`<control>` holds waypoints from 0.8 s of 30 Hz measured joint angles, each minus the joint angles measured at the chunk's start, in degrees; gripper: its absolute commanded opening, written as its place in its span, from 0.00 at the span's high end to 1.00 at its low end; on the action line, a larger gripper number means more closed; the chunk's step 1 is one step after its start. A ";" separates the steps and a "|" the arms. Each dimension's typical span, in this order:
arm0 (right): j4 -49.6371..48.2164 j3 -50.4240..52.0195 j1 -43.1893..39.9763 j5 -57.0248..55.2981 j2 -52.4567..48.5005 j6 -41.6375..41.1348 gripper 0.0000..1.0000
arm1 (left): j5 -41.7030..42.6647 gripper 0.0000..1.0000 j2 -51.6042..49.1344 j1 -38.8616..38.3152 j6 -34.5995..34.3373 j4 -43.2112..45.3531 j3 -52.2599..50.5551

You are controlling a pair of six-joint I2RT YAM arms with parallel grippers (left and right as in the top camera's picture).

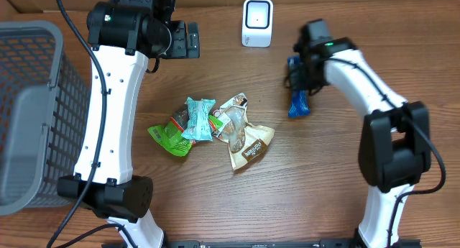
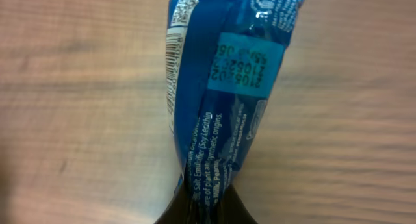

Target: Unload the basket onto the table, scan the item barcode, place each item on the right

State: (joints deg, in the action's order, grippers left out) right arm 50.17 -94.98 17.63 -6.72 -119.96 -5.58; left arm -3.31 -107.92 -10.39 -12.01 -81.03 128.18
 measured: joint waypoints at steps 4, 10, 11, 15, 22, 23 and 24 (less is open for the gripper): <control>-5.55 -0.07 6.25 -17.73 0.11 1.33 0.96 | 0.00 0.00 0.00 0.00 -0.02 0.00 0.00; -25.03 -0.13 10.93 -35.34 0.11 14.36 0.96 | 0.00 0.00 0.00 0.00 0.00 0.02 0.00; -28.37 -0.15 10.95 -37.00 0.11 17.18 0.96 | 0.00 0.00 0.00 0.00 0.00 -0.02 0.00; -40.98 -0.17 10.16 -38.95 0.11 29.24 0.96 | -0.02 0.00 0.00 0.00 -0.02 -0.02 0.00; -51.17 -0.17 8.13 -33.24 -0.28 48.04 0.96 | 0.00 0.00 0.00 0.00 -0.02 0.00 0.00; -52.37 -0.17 7.82 -32.57 -0.68 49.57 0.96 | 0.00 0.00 0.00 0.00 0.00 0.00 0.00; -53.31 -0.17 7.67 -31.95 -1.11 51.06 0.96 | 0.00 0.00 0.00 0.00 0.00 0.00 0.00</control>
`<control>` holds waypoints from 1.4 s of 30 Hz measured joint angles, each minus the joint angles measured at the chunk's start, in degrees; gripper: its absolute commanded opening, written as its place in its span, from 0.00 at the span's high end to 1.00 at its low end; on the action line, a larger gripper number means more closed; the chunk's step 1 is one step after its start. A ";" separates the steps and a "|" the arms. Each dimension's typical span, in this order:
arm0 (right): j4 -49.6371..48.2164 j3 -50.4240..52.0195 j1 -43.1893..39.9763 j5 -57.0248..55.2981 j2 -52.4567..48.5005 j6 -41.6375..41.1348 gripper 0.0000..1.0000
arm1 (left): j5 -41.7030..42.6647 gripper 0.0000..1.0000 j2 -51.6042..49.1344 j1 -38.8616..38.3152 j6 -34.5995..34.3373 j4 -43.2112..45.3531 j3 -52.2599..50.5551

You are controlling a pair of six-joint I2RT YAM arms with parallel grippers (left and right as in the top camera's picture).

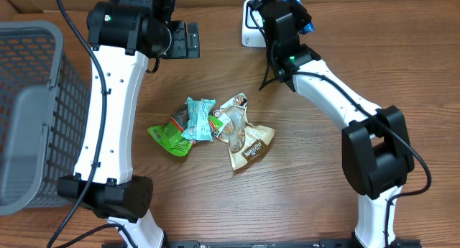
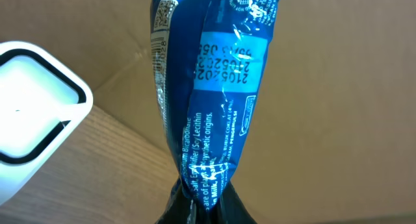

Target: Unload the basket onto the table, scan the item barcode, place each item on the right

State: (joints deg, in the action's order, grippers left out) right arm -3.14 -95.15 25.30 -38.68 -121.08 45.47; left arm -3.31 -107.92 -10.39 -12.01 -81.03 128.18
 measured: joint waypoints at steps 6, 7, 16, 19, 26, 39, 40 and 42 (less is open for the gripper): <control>-7.10 0.00 -0.48 3.10 -4.61 10.10 0.96 | -0.02 0.00 0.00 0.00 0.00 0.00 0.00; -8.57 0.00 -0.48 3.39 -5.84 12.22 0.96 | -0.02 0.00 0.00 0.00 0.00 0.02 0.00; -20.81 0.02 -0.48 5.46 -13.60 24.72 0.96 | 0.00 0.00 0.00 0.00 -0.02 0.00 0.00; -20.87 0.02 -0.52 7.04 -13.68 25.83 0.96 | 0.00 0.00 0.00 0.00 -0.02 0.00 0.00; -21.22 0.00 -0.57 12.41 -14.47 26.82 0.96 | -0.02 0.00 0.00 0.00 -0.02 0.00 0.00; -24.57 0.00 -4.04 16.37 -18.97 26.95 0.96 | 0.00 0.00 0.00 0.00 0.00 0.00 0.00; -25.44 0.00 -4.37 16.26 -19.06 26.97 0.96 | -0.02 0.00 0.00 0.00 0.00 0.00 0.00; -27.32 0.00 -4.96 16.24 -19.15 26.95 0.96 | 0.00 0.00 0.00 0.00 -0.02 0.00 0.00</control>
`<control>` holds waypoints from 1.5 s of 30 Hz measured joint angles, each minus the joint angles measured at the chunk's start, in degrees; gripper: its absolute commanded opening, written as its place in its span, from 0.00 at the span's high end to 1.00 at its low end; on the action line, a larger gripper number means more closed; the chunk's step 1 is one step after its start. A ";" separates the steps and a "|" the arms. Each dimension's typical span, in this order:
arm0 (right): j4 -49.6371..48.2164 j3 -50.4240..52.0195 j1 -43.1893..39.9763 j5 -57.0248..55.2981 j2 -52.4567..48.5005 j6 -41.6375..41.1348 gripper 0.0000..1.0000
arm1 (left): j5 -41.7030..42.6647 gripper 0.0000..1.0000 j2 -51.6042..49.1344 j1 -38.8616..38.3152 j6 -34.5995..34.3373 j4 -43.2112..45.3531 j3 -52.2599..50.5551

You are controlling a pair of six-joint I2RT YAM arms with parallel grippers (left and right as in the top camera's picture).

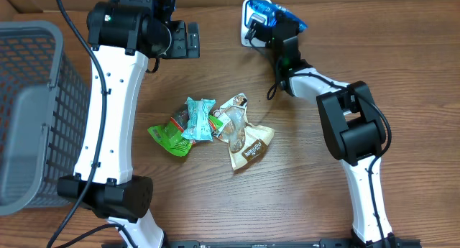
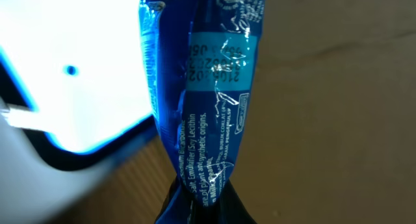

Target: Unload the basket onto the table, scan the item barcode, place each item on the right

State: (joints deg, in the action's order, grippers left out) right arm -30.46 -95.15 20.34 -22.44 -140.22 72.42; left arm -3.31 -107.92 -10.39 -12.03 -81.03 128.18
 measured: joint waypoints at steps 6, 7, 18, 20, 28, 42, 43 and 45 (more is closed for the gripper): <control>-3.15 0.00 -0.24 0.00 -0.02 0.20 0.96 | 0.00 0.00 0.00 0.00 0.02 0.00 0.00; -3.04 0.00 -0.13 0.04 -0.04 0.24 0.96 | 0.00 0.00 0.00 0.00 0.02 0.00 0.00; -2.99 0.00 0.00 0.15 -0.04 2.51 0.96 | 0.00 0.00 0.00 0.00 0.00 0.00 0.00; -3.02 0.00 0.00 0.15 -0.04 2.69 0.96 | 0.00 0.00 0.00 0.00 0.02 0.00 0.00; -3.04 0.00 0.17 -0.22 -0.04 2.99 0.96 | -0.02 0.00 0.00 0.00 0.02 0.00 0.00; 25.55 0.07 8.04 -9.79 12.15 -1.29 0.96 | 0.00 0.00 0.00 0.00 0.00 -0.02 0.00; 31.45 0.09 8.63 -9.88 14.84 -3.67 0.96 | 0.00 0.00 0.00 0.00 0.02 -0.04 0.00; 44.11 0.07 9.62 -8.50 21.64 -11.43 0.96 | -0.02 0.00 0.00 0.00 0.02 0.00 -0.02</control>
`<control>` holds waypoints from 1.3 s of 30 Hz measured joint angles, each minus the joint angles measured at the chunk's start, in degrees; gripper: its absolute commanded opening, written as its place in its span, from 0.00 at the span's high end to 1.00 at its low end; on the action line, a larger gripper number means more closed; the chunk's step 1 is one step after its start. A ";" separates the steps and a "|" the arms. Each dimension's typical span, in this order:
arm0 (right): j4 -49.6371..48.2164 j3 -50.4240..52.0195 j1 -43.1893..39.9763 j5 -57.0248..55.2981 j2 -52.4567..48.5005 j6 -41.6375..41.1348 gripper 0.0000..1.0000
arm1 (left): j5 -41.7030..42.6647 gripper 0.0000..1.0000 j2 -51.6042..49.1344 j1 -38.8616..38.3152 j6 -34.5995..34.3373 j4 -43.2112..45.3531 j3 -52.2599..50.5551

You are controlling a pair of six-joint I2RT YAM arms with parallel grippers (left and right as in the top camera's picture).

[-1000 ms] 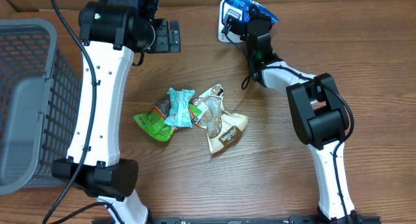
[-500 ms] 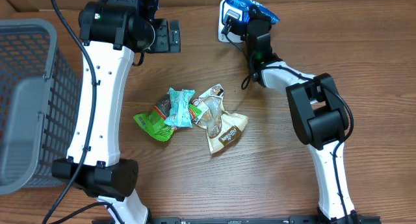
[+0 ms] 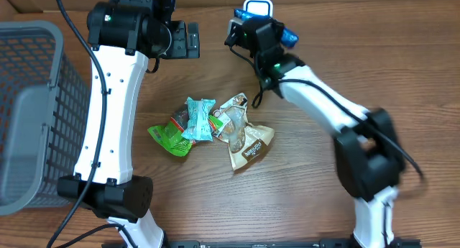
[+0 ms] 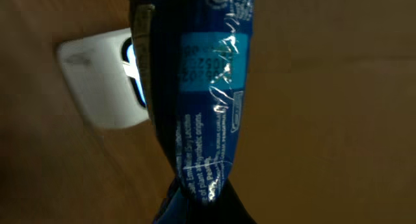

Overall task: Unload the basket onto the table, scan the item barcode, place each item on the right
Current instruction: 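Carry the blue bar to the table's right side and release it, then move the right gripper back toward the center pile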

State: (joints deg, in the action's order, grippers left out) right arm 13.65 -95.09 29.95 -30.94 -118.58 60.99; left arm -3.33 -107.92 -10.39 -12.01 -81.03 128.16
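My right gripper [image 3: 269, 38] is shut on the lower end of a blue snack packet [image 4: 195, 94], which fills the middle of the right wrist view; its tip [image 3: 287, 38] shows past the gripper in the overhead view. The white barcode scanner [image 3: 257, 7] stands at the table's back edge, just behind the gripper. In the right wrist view the scanner [image 4: 101, 81] sits left of the packet, partly hidden by it, with a lit window. My left gripper [image 3: 188, 39] hangs high at the back left; its jaws are not clear.
A pile of snack packets [image 3: 212, 129] lies in the middle of the table: green, teal, and brown ones. A grey mesh basket [image 3: 36, 111] stands at the left edge. A cardboard wall runs behind the scanner.
My right gripper with the blue packet has shifted left and turned. The scanner, which filled the left of the wrist view up close, now looks smaller and farther off.
My right gripper held the blue packet low over the table at the right. Then it was up at the back beside the scanner. Then the packet was pressed close to the scanner's bright face, and now it is held a little away from it.
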 measured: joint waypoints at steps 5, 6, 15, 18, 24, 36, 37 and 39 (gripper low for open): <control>20.68 -0.20 -1.66 8.85 16.81 -27.19 0.96 | 0.00 0.00 0.00 0.00 -0.02 0.00 -0.02; 24.55 -0.39 -2.89 10.38 19.80 -33.31 0.96 | 0.00 0.00 0.00 0.00 0.00 0.00 -0.02; 50.47 -0.48 -23.19 20.11 27.23 -62.20 0.96 | 0.00 0.00 0.00 0.00 0.00 0.00 -0.02; 50.97 2.49 -30.97 23.98 25.24 -64.41 0.96 | 0.00 0.00 0.00 0.00 -0.02 0.00 -0.02; 48.37 11.15 -43.63 31.26 19.67 -65.29 0.96 | 0.00 0.00 0.00 0.00 -0.02 0.00 -0.02; 44.09 14.73 -50.25 43.39 13.68 -65.59 0.38 | 0.00 0.00 0.00 0.00 0.00 0.00 -0.02; 44.54 14.45 -50.25 44.83 13.68 -65.64 0.38 | 0.00 0.00 0.00 0.00 -0.02 0.00 -0.02; 45.97 13.05 -50.21 47.98 13.68 -65.51 0.41 | 0.00 0.00 0.00 0.00 0.00 0.00 -0.02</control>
State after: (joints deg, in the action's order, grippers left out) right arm 59.61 -82.04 -20.25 17.04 -104.90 -4.51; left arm -3.33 -107.92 -10.39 -12.01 -81.03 128.14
